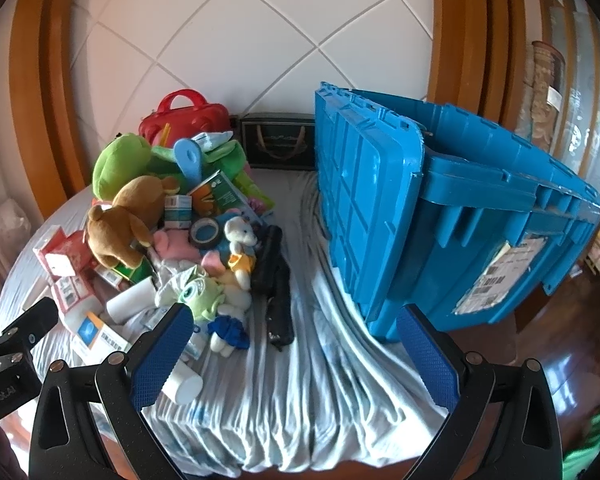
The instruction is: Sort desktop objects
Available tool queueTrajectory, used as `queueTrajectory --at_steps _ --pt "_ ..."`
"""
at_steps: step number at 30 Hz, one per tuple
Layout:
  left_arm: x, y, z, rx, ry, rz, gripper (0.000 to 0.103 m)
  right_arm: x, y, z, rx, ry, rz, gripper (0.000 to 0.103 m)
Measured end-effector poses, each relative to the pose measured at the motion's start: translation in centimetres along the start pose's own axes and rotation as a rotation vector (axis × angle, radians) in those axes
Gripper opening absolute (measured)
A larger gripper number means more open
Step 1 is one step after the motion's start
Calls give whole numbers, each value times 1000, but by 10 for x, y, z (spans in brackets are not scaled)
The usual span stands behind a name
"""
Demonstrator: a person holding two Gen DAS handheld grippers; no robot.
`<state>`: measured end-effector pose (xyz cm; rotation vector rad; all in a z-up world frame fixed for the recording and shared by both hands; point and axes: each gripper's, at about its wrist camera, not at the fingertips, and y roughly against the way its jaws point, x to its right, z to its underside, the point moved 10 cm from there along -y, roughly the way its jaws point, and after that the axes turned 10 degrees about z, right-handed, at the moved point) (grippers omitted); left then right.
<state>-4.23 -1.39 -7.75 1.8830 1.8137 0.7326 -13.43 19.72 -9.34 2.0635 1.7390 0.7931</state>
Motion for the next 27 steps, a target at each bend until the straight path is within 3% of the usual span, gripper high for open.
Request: queueTrajectory --at_steps 27 --pt "-37 -3 21 -41 84 -54 103 -21 -10 12 -7 84 -48 103"
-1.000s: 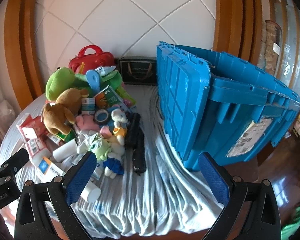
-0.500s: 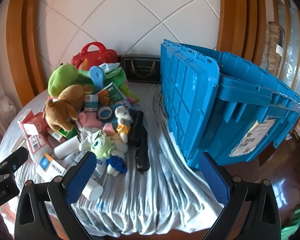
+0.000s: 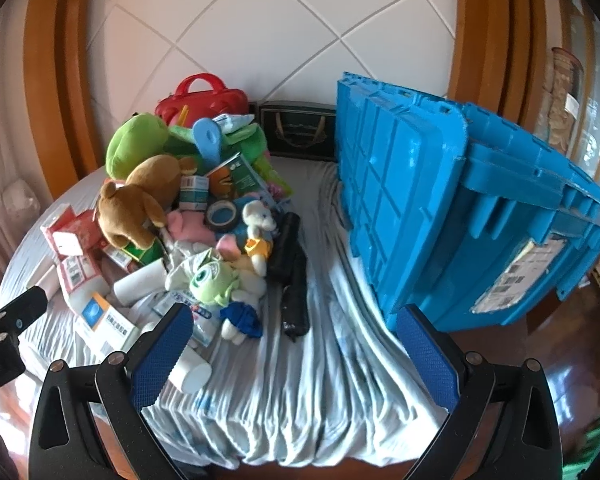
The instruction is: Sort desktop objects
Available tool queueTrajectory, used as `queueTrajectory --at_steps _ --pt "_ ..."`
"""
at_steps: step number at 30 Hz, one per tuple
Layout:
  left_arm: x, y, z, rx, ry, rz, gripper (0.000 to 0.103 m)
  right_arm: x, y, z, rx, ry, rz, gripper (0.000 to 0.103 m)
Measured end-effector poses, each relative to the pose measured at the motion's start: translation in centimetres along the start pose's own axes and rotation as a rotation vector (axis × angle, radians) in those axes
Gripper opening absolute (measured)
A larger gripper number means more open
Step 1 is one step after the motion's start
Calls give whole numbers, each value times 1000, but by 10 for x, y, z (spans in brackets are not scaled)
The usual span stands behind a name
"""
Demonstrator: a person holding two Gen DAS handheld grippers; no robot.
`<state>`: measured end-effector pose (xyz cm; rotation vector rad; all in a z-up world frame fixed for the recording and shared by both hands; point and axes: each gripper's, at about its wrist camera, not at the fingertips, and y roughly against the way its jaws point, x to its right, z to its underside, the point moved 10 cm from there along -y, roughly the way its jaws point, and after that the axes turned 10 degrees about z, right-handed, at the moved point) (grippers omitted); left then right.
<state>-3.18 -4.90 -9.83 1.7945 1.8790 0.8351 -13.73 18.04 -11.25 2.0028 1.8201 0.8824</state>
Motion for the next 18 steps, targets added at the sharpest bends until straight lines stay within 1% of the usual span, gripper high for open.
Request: queueTrajectory --at_steps 5,9,12,15,17,18 --pt "-29 -15 17 -54 12 -60 103 -15 -18 11 -39 15 -53 103" --pt "-72 -38 40 -128 35 -131 103 -36 -46 28 -110 46 -92 103" --pt "-98 -60 53 -186 66 -162 103 -51 -65 39 -150 78 -114 103" --pt "-109 -84 66 -235 123 -142 103 -68 -81 47 -183 122 -157 103" --pt "-107 -100 73 -263 148 -125 103 -78 -90 53 -206 161 -177 103" --pt "-103 -111 77 -282 173 -104 103 -82 -94 55 -215 179 -188 102"
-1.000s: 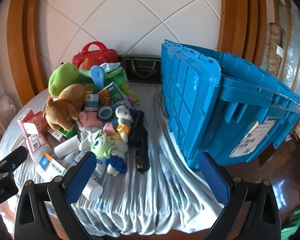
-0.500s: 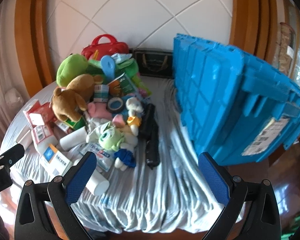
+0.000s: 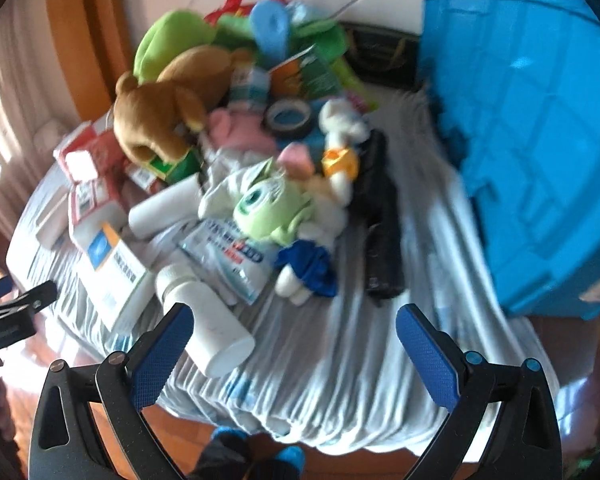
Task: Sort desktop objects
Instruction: 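Grasp the white medicine box with the left tool while the right tool grasps the white pill bottle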
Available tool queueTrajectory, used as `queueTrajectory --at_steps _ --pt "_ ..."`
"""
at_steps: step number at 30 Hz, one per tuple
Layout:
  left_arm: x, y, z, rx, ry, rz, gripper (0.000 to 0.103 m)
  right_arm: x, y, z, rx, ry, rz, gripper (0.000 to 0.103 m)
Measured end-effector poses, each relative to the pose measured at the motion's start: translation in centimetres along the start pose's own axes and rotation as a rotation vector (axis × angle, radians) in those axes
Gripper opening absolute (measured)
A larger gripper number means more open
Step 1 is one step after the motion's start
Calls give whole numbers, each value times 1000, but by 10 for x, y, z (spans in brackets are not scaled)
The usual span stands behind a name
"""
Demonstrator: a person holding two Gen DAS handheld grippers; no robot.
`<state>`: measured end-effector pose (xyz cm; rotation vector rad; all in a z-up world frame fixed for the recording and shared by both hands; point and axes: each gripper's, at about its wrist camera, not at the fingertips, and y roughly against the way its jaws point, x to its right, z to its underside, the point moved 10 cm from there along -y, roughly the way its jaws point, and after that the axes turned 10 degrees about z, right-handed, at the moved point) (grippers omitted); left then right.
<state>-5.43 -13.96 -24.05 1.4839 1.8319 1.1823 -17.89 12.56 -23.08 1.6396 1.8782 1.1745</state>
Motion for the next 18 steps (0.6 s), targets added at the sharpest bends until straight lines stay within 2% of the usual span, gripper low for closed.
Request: queueTrajectory --at_steps 4,9,12,14,15,16,18 --pt "23 -25 -7 -13 51 63 103 -11 -18 6 -42 60 -8 74" --pt "49 -50 -2 -66 -16 69 103 -33 -28 18 -91 146 -75 74" --pt "43 -55 13 -102 -51 40 103 -48 -44 27 -119 212 -83 75" --pt "38 -51 17 -93 -51 53 103 -58 -54 32 -144 236 -105 74" --pt "31 -46 16 -83 -59 28 103 -62 -58 33 -146 247 -103 73" --pt "25 -42 14 -72 -74 -7 103 -63 -62 34 -150 255 -96 68" --pt "7 -34 10 -53 -105 -96 103 -62 -67 32 -156 231 -98 68"
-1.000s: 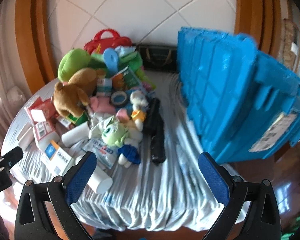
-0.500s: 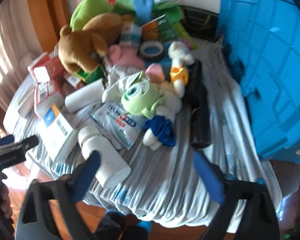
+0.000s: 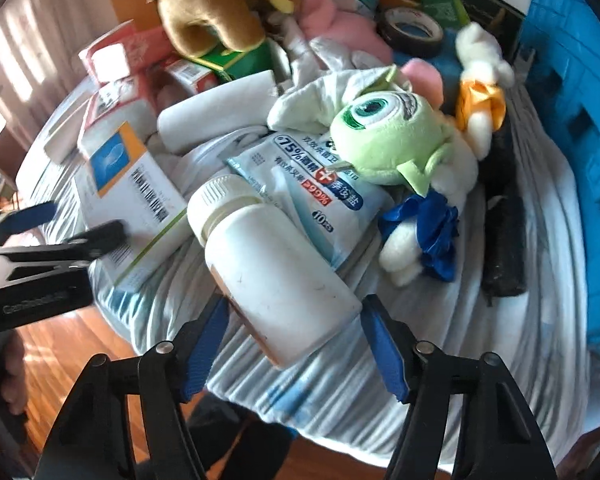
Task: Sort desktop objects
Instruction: 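Grasp the white medicine box with the left tool while the right tool grasps the white pill bottle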
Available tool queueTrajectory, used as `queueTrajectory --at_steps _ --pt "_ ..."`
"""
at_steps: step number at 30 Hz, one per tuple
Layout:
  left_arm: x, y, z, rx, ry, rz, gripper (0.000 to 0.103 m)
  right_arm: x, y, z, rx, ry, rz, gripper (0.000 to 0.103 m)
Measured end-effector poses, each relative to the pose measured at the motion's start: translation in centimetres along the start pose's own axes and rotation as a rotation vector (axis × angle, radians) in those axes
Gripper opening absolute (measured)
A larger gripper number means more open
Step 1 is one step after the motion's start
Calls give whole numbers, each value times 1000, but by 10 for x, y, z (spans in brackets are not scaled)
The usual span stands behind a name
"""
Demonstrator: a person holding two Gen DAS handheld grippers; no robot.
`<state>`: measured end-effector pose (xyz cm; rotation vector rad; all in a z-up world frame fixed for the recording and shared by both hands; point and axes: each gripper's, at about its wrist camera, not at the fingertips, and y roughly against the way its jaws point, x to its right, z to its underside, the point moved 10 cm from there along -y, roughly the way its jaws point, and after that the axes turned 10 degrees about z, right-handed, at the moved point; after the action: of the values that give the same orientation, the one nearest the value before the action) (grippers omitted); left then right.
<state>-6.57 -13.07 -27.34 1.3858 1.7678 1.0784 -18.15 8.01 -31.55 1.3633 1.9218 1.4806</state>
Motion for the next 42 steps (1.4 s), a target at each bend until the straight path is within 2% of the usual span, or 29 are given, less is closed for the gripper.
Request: queueTrajectory --at_steps 2,4,8,9,10,11,14,16,18,19,20,21,23,25,27,29,32,34,37,40,42 --pt "-18 3 2 -23 27 -39 103 2 -1 -2 -4 -18 -13 68" --pt "-25 8 3 -50 111 -6 102 2 -1 -2 -5 -10 -9 68" --pt "-9 21 -5 -53 285 89 102 9 1 -1 -17 -30 -5 68" --pt "-2 19 -9 -59 351 124 102 14 1 0 -24 -48 5 62" --pt "2 17 -11 -71 397 127 102 20 0 2 -30 -64 22 54" --pt "7 12 -12 -85 442 128 102 30 -2 4 -41 -89 48 51" --pt "23 -10 -9 -141 480 115 102 55 -10 14 -86 -157 61 48" --pt "39 -27 -7 -166 503 187 103 62 -9 16 -81 -151 55 49" --pt "52 -33 -2 -206 465 214 103 65 0 14 -53 -115 56 49" --pt "55 -28 -4 -181 420 216 94 65 4 12 -40 -103 50 51" --pt "60 -22 -5 -163 368 225 78 65 10 11 -25 -93 42 53" --pt "66 -13 -4 -150 292 225 73 65 16 9 -11 -78 35 56" --pt "70 6 -2 -116 177 206 50 63 26 6 18 -30 35 60" --pt "67 20 6 -99 61 135 37 60 35 3 47 22 39 65" --pt "66 23 19 -116 4 133 36 51 44 -2 70 71 34 66" --pt "66 23 31 -135 -8 136 32 38 46 -3 77 130 12 66" --pt "74 34 38 -113 -60 110 30 8 36 -2 53 240 6 65" --pt "80 38 41 -106 -78 97 30 -3 31 2 31 279 -27 66" --pt "83 41 44 -107 -69 98 30 -12 17 8 -10 349 30 64" --pt "89 54 46 -86 -82 106 28 -12 2 17 -68 351 42 54" --pt "91 67 46 -65 -96 99 28 -12 -5 16 -84 321 26 52"
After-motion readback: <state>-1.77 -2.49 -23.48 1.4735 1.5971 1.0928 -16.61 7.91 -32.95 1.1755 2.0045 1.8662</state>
